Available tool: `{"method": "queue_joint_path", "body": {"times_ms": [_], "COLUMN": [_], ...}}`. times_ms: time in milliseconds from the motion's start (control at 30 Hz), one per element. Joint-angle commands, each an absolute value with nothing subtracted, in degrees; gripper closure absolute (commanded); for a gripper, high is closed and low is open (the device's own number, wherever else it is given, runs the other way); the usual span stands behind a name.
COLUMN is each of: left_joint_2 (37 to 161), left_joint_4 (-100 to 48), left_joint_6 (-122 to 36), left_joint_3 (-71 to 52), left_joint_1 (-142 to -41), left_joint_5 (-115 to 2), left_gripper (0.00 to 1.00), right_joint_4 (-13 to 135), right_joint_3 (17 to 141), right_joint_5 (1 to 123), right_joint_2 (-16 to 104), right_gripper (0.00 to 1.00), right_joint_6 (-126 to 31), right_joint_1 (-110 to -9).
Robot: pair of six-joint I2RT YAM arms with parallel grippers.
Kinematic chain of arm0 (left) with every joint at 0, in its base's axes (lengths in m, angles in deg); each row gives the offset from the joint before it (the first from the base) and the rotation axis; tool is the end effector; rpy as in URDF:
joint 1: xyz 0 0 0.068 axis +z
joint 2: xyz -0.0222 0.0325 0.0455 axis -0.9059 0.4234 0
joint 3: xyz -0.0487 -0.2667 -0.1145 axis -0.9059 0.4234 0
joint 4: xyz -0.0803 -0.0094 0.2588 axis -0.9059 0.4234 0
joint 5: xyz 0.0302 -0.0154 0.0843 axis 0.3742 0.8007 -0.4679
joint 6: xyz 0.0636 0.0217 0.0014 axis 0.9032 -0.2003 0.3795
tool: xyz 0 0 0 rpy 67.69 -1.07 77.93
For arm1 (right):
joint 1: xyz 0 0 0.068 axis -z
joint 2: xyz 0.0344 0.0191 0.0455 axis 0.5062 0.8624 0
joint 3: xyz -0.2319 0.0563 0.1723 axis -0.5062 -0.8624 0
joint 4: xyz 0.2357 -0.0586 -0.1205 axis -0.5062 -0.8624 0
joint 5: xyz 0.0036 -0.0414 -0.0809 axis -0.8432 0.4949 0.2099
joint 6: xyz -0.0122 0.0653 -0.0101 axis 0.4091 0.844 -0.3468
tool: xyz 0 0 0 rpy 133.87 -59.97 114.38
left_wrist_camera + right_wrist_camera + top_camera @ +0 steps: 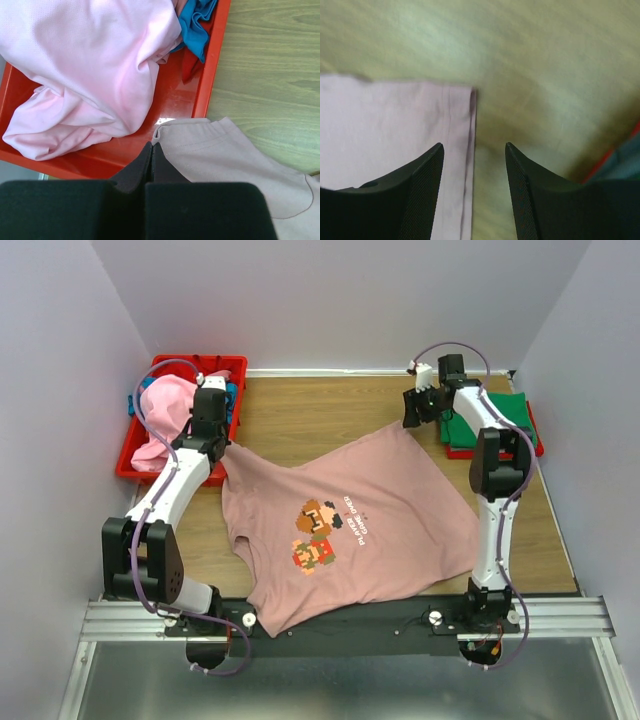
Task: Fold and stack the t-shirts
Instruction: Flatten the tshirt out
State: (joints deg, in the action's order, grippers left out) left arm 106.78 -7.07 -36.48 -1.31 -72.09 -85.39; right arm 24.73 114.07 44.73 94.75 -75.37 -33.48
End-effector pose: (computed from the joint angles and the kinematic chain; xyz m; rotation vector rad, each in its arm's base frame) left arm 0.3465 -0.0242 0.2961 -0.1596 2.1645 0.2798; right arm 0.5334 0.0508 0.1860 -0.6708 2.4107 0.4244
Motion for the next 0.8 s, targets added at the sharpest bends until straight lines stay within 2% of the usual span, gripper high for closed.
{"method": "queue_joint_path", "body": {"times_ms": [0,333,433,533,633,667,733,767], "left_joint_2": [107.25,107.16,107.07,106.81,106.64,106.64,106.46,106.20], "left_joint_4": [-8.88,-9.15,-9.23,-9.32,-9.50,-9.58,-9.85,-9.85], "left_joint_6": [-36.54,-36.45,-36.45,-36.37,-36.37,-36.37,-36.45,-36.37], "left_joint_3": [-1.02,-1.02,-0.76,-0.67,-0.50,-0.49,-0.41,-0.41], "left_joint_1": [-71.72,-71.72,-71.72,-71.72,-71.72,-71.72,-71.72,-71.72], "left_joint_5": [-84.61,-83.64,-83.38,-83.38,-83.20,-83.11,-83.03,-83.03], "left_gripper": [1.00,1.00,1.00,1.00,1.00,1.00,1.00,1.00], "right_joint_4": [24.63,24.10,23.93,23.58,23.31,23.31,23.40,23.40], "right_joint_3": [122.62,125.63,125.55,125.98,125.98,126.07,126.60,126.77], "right_joint_5": [40.93,38.81,38.37,38.29,38.89,39.42,40.65,41.35], "right_joint_2": [101.39,105.98,106.68,107.30,107.30,107.21,106.60,106.16], "right_gripper": [0.41,0.42,0.48,0.63,0.72,0.83,0.96,0.99], "right_joint_6": [-70.63,-68.42,-68.33,-68.15,-68.24,-68.42,-68.94,-69.12], "right_joint_1": [-34.28,-35.86,-36.30,-36.56,-36.57,-36.56,-36.56,-36.65]}}
